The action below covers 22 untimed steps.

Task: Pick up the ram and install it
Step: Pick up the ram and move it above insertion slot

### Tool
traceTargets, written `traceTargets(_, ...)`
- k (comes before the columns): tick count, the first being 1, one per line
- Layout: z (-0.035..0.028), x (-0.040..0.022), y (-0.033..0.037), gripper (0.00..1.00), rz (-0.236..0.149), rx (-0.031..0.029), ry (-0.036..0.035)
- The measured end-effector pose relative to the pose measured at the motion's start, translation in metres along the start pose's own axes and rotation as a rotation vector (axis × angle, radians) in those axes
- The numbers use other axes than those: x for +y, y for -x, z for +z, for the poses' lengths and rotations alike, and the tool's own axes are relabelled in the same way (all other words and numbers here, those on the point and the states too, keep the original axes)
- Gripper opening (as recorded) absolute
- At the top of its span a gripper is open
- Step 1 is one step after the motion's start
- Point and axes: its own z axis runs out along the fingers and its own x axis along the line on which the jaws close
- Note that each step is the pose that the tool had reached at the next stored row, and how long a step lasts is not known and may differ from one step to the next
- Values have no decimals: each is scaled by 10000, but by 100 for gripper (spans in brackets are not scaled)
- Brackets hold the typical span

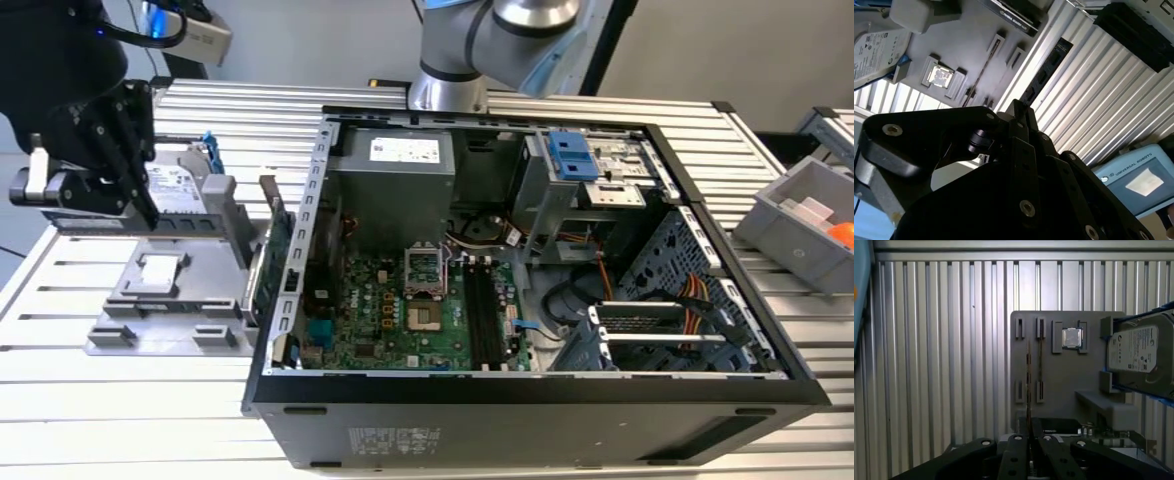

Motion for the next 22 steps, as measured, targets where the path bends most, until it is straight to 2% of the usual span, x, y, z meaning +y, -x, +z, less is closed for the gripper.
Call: traceTargets(22, -11, -464, 10, 0, -30, 2, 51)
